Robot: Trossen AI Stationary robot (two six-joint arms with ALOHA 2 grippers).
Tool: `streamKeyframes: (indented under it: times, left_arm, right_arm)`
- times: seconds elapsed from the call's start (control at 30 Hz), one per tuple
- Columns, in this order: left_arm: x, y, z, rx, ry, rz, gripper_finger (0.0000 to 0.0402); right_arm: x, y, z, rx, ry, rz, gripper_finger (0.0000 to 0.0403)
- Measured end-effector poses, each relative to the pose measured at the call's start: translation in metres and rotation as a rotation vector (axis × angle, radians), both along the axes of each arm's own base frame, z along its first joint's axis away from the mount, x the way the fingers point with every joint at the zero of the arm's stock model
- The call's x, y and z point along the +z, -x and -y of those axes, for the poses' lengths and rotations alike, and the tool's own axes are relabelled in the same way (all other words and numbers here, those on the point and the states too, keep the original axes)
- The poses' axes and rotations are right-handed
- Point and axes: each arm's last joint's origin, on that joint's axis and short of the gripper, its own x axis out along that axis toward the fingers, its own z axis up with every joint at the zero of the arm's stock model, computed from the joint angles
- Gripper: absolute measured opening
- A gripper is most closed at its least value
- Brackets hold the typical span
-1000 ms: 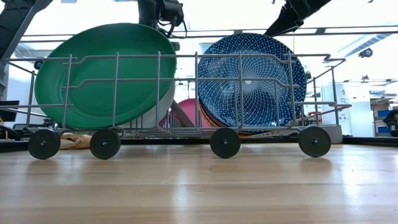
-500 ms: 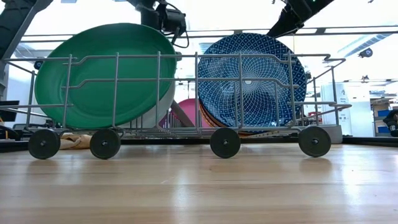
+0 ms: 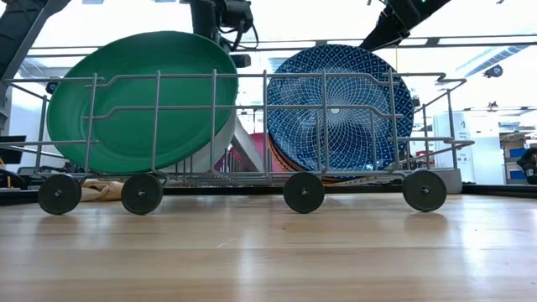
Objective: Sort dishes
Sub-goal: Put the gray plate into the dishwasher rack
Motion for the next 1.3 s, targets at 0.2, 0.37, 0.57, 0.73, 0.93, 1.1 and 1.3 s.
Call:
streamKeyframes:
  times: [0.2,0.37,0.57,0.73,0.93,1.1,1.3]
  left_arm:
    - [0.007,0.0,0.005,-0.011,-0.004,0.007,0.0029]
    - [0.014,-0.001,0.012,-0.035,-0.005,0.002,0.0018]
    - [0.032,-0.001,0.024,-0.152,-0.078,-0.075,0.0013]
    - [0.052,-0.004,0.037,-0.283,-0.19,-0.143,0.0013]
    - [0.07,-0.001,0.046,-0.306,-0.314,-0.214,0.0013]
    - [0.08,0.003,0.046,-0.327,-0.371,-0.263,0.0013]
    - [0.087,0.006,0.047,-0.358,-0.393,-0.274,0.0013]
  right_arm:
    - [0.0,0.0,0.0,0.0,0.0,0.0,0.0109]
    - [0.0,0.0,0.0,0.0,-0.001,-0.001,0.0105]
    - [-0.001,0.0,0.0,0.0,-0.002,-0.002,0.0115]
    - [0.0,-0.001,0.0,0.0,0.002,0.006,0.0123]
    - [0.01,-0.005,0.002,-0.003,0.039,0.115,0.0124]
    - [0.021,-0.011,0.001,0.168,0.123,0.258,0.012]
    - [0.023,-0.022,0.005,0.251,0.162,0.316,0.0136]
